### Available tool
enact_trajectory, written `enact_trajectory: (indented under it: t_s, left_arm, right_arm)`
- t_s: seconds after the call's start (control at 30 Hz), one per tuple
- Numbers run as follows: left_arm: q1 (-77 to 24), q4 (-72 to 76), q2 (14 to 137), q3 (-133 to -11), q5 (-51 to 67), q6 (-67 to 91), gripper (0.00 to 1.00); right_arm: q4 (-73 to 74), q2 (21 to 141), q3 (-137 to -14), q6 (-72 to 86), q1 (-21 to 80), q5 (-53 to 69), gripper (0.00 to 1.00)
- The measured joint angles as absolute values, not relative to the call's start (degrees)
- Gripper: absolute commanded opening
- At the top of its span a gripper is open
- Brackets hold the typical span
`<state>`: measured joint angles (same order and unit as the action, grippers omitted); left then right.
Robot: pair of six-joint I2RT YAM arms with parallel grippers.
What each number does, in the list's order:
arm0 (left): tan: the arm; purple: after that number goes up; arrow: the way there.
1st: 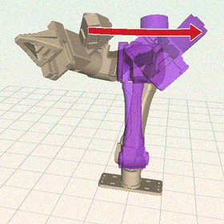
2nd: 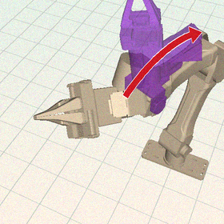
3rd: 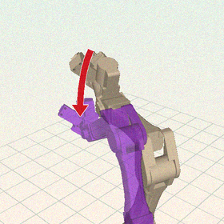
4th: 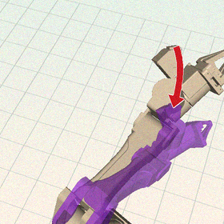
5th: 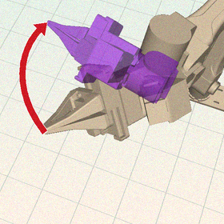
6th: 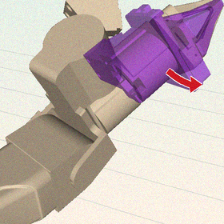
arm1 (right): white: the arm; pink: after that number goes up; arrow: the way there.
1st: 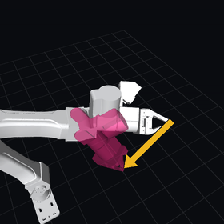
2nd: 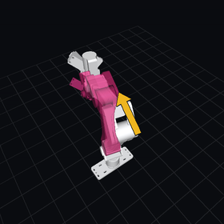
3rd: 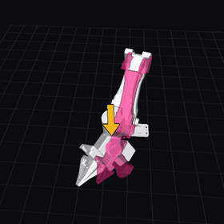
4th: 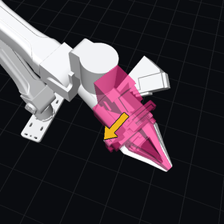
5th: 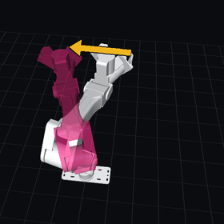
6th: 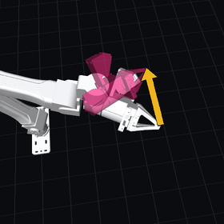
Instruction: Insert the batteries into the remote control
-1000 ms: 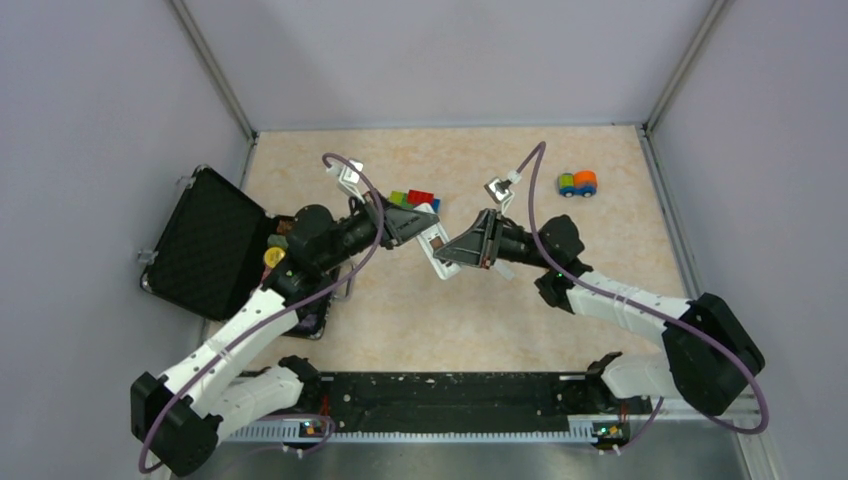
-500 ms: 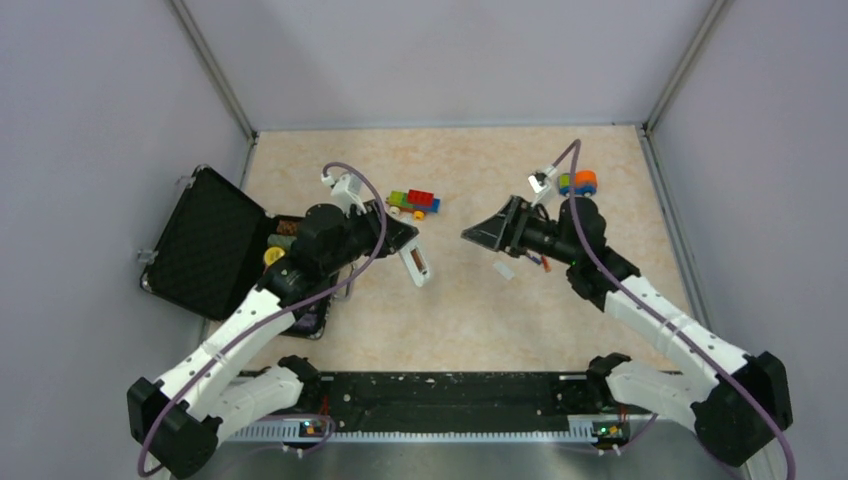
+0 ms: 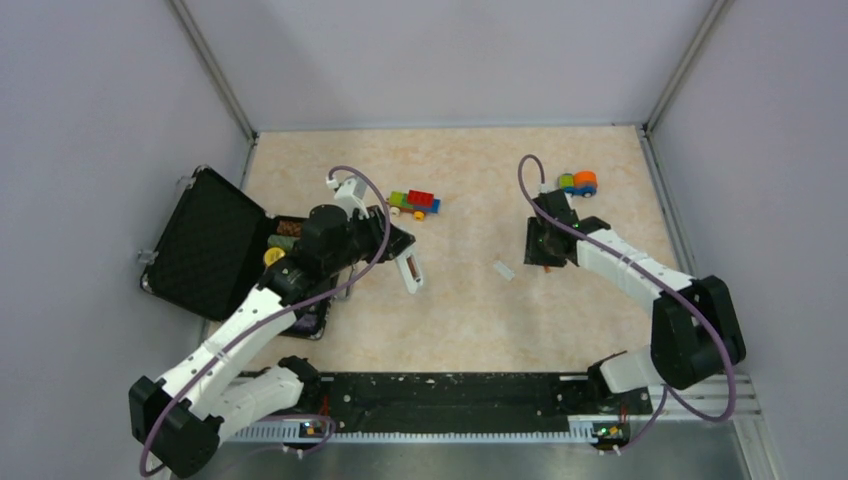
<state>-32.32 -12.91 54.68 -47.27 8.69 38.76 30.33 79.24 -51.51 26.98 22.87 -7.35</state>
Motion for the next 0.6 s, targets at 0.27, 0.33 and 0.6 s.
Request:
enact_trajectory:
  t_s: [0.27,0.33,0.6]
  left_arm:
    - [-32.2,-12.9,56.3,-47.2,10.0,38.8,0.0]
    - [-32.1,-12.9,56.9,-47.2,10.3,38.8,0.0]
    - [-31.2,-12.9,58.8,-47.3,11.2,38.6,0.0]
  right_arm:
    - [33.0,85.1,-51.9,22.9,19.5,-12.8,0.38]
    - [33.0,86.9,-52.3,22.1,18.8,-13.3,0.34]
    - [32.5,93.0,-55.8,19.6,18.2,-14.8,0.21]
